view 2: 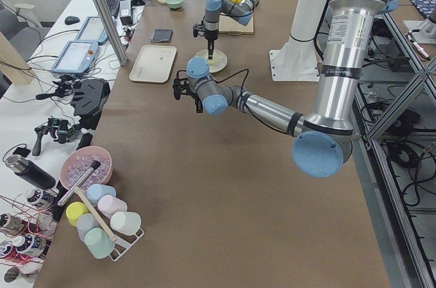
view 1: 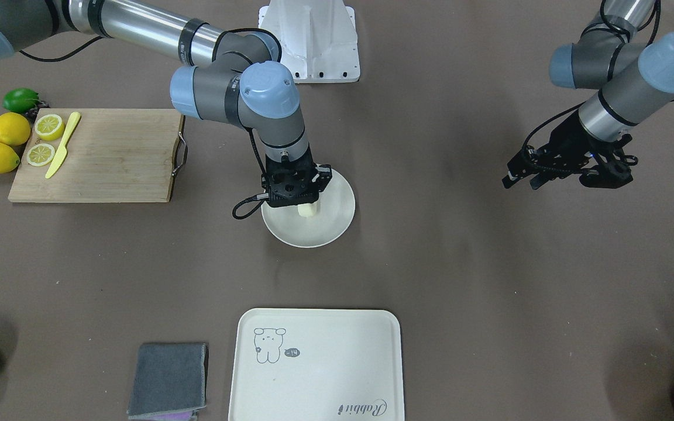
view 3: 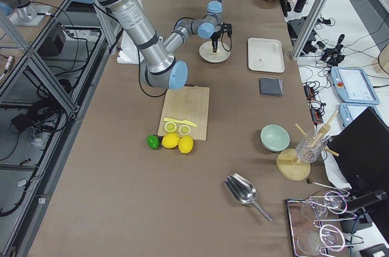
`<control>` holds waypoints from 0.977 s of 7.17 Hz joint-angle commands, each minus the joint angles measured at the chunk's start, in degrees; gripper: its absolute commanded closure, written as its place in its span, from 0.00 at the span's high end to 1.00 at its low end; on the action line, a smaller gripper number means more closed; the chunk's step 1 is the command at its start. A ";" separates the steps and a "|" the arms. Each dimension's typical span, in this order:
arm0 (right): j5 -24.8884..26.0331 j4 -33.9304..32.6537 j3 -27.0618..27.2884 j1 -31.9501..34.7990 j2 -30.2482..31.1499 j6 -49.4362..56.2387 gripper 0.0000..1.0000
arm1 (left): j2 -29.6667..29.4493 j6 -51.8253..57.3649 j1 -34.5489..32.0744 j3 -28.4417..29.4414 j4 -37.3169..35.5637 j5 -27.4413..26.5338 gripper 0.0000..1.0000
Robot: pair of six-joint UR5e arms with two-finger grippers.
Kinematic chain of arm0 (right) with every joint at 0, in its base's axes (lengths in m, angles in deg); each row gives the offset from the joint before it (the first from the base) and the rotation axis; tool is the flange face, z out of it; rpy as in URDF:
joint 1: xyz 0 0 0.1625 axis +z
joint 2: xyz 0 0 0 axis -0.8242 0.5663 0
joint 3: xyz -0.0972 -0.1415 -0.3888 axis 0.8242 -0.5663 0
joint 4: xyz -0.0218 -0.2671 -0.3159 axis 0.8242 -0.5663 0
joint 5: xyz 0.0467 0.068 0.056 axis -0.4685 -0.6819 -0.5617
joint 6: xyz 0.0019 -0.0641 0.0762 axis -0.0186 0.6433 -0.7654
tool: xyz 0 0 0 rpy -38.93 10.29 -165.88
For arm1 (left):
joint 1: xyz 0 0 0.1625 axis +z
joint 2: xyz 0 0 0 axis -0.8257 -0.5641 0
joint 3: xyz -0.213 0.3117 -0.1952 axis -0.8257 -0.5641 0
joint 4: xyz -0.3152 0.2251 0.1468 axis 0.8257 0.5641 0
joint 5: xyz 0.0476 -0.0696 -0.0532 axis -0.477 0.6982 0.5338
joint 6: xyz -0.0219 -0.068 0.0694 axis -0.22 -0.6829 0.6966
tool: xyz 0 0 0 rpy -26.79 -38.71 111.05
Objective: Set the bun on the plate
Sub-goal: 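Carry the bun over the plate with the right gripper while the left withdraws, then lower the bun onto the plate, open the right gripper and withdraw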
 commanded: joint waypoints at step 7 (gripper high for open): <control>-6.58 -5.87 7.68 6.27 2.62 0.19 1.00 | -0.13 0.08 0.00 0.43 -0.16 -0.17 0.74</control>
